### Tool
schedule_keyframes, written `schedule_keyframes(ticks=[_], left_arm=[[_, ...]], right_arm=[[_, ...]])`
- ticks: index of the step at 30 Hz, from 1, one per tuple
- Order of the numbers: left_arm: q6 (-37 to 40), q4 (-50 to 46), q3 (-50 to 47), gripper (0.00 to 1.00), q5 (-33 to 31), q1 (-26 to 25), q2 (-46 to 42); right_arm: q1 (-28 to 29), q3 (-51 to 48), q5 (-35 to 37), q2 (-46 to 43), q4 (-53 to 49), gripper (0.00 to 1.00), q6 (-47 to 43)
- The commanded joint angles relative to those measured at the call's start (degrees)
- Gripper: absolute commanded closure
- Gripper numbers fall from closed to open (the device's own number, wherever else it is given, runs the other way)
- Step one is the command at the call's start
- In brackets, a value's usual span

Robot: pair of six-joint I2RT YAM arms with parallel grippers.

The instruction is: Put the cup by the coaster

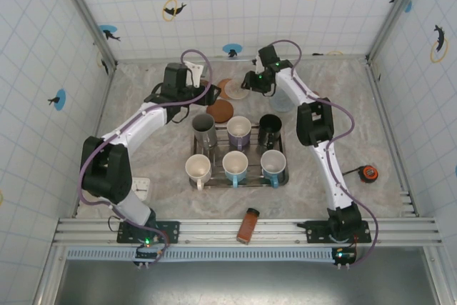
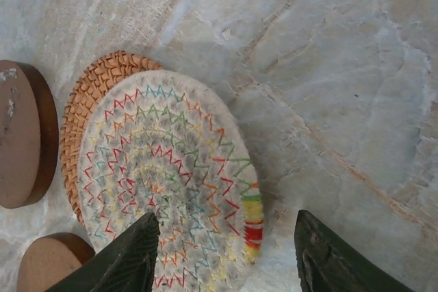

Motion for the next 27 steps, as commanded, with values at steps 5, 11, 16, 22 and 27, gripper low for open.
schedule_keyframes(ticks=[5,11,16,22,27], left_arm=[[1.16,-1.14,2.41,0.25,-0.78,-0.32,0.95],[1.28,-1.59,2.42,0.25,-0.86,-0.34,0.95],[1.20,-1.60,2.33,0.25,-0.86,-0.32,0.87],[0.98,-1.48,2.00,0.25,-0.79,-0.38,0.62],[0.81,-1.04,1.56,0.25,-0.85,-0.39,0.16]], right_arm=[[-0.18,1.48,-2.30,2.91,1.53,0.60,2.16],[-0.07,1.44,-3.28,3.35,2.79,0.79,3.38],[-0.27,1.39,-3.28,2.70,2.44,0.99,3.23],[-0.96,0.61,-3.41,-0.35,1.86,1.00,2.15],[-1.98,-4.93,-4.66,-6.14,4.52,1.00,1.79]])
